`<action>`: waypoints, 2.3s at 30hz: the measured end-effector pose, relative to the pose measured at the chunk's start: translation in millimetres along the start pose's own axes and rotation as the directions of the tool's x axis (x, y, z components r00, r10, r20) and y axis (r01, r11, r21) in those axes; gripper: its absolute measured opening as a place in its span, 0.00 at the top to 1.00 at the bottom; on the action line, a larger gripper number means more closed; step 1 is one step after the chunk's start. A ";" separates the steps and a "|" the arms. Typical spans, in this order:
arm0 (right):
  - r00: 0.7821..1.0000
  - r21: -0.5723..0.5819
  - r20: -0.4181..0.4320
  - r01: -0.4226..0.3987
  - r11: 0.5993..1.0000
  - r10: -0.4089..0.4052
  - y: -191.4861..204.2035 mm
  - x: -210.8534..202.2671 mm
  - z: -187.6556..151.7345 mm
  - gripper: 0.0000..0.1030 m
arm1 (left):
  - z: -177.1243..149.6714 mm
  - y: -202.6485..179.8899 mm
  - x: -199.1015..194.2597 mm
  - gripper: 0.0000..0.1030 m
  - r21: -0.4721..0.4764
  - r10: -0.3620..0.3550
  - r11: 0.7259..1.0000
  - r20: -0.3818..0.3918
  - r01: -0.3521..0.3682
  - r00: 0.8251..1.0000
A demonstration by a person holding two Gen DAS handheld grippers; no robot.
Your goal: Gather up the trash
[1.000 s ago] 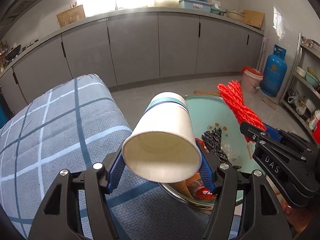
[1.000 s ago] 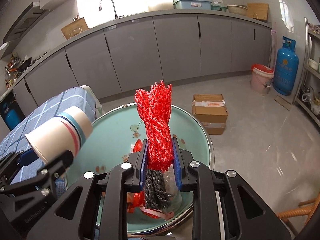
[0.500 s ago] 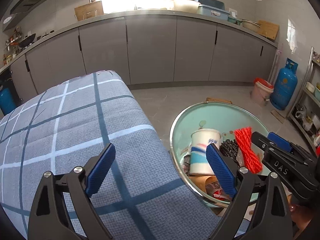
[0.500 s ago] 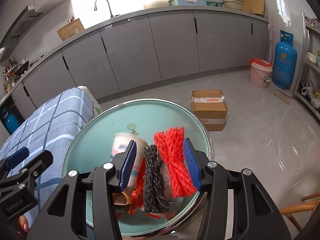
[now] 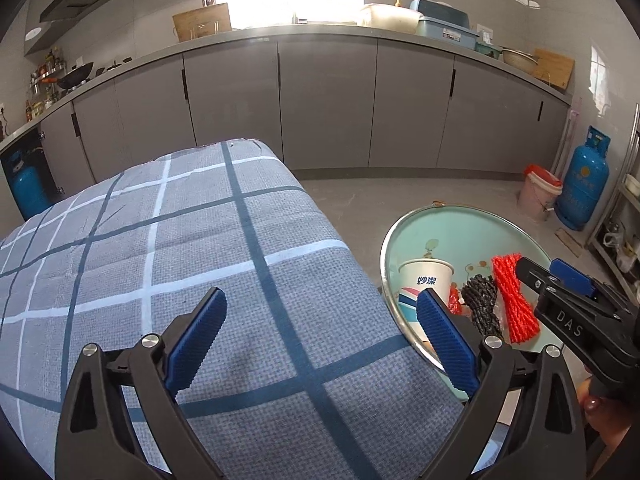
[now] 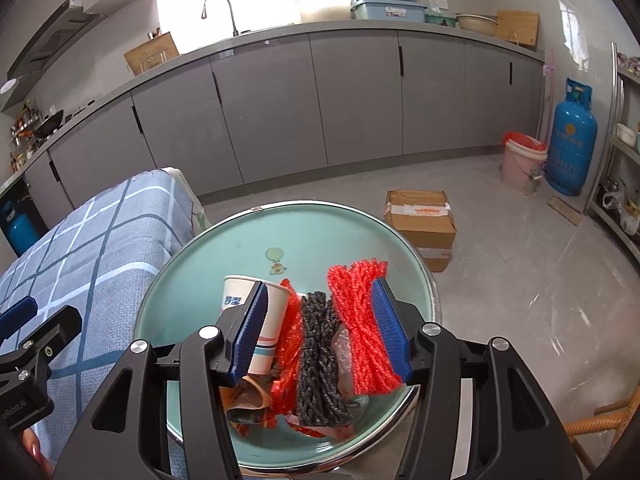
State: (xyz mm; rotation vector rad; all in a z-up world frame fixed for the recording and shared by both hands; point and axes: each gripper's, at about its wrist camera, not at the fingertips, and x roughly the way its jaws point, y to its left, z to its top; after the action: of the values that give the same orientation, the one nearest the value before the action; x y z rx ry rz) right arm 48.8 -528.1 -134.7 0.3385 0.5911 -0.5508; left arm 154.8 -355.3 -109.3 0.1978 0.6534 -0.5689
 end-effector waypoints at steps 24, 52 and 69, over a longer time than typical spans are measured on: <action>0.989 -0.124 0.089 -0.108 0.986 0.119 62.5 -76.0 -35.5 0.06 | -49.8 83.1 -95.1 0.05 -0.161 0.147 0.977 0.043 -0.138 0.988; 0.965 -0.200 0.211 -0.111 0.974 0.153 111.8 -191.8 -63.8 0.04 | -89.9 116.7 -209.8 0.05 -0.226 0.311 0.935 0.156 -0.273 0.938; 0.965 -0.206 0.209 -0.114 0.972 0.158 112.6 -192.3 -63.6 0.04 | -90.9 115.6 -208.9 0.05 -0.222 0.315 0.935 0.151 -0.278 0.937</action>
State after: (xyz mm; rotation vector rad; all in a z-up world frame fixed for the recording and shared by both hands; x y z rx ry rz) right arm -47.1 -334.1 -51.8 0.1292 0.3945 -0.3881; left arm 36.6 -136.7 -50.3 0.0543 0.4833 -0.2233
